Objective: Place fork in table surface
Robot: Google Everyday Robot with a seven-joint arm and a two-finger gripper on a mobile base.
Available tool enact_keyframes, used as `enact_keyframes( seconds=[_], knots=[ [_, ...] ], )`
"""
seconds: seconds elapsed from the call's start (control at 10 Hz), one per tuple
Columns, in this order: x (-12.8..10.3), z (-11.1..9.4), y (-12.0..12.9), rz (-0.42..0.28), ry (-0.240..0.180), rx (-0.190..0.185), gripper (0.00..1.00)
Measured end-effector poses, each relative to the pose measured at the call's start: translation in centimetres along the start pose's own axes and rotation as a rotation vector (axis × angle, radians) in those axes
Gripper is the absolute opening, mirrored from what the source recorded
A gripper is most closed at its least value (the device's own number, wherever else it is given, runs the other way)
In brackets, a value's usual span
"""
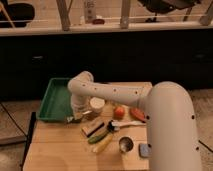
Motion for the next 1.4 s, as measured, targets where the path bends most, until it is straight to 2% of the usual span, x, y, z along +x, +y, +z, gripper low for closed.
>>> enact_keyframes(
  seconds=[0.2, 0.3, 0.6, 0.8, 0.9, 1.4],
  knots=[
    [-0.2, -0.1, 0.2, -0.010, 0.003, 0.007, 0.03],
    [-0.6, -0.9, 0.7, -0.022, 0.005, 0.029, 0.03],
    [-2.8, -5.2, 1.5, -0.068, 0.006, 0.113, 0.03],
    [-4.0, -6.6, 2.1, -0.104, 0.007, 0.139, 0.03],
    [-4.3, -6.6, 2.2, -0.127, 0.005, 0.140, 0.03],
    [-7.4, -5.4, 3.7, -0.276, 0.013, 0.074, 0.03]
  ],
)
